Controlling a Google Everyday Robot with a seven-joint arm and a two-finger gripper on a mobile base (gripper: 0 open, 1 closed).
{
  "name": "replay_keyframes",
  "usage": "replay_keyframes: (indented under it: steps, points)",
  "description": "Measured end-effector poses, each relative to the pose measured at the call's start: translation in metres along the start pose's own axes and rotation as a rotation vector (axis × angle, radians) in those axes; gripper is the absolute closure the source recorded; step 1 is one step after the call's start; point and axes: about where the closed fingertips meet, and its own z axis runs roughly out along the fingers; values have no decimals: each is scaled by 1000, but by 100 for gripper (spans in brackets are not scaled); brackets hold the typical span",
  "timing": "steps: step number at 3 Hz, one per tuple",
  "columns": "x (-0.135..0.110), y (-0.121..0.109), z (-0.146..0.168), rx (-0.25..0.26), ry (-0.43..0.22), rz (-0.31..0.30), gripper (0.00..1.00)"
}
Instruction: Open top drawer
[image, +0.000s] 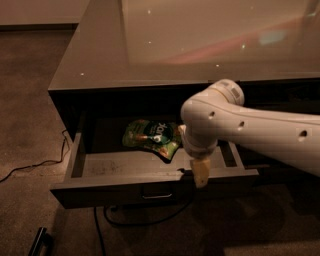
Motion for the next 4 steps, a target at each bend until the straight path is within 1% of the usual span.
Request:
replay_keyframes:
  steps: [1,2,3,4]
  points:
    - [-4,-31,-15,40,0,-31,0]
    - [-3,-50,-21,52,3,-42,4]
    - [-2,-58,-13,39,0,-44,23]
    - [4,-61,15,-21,-36,-16,54]
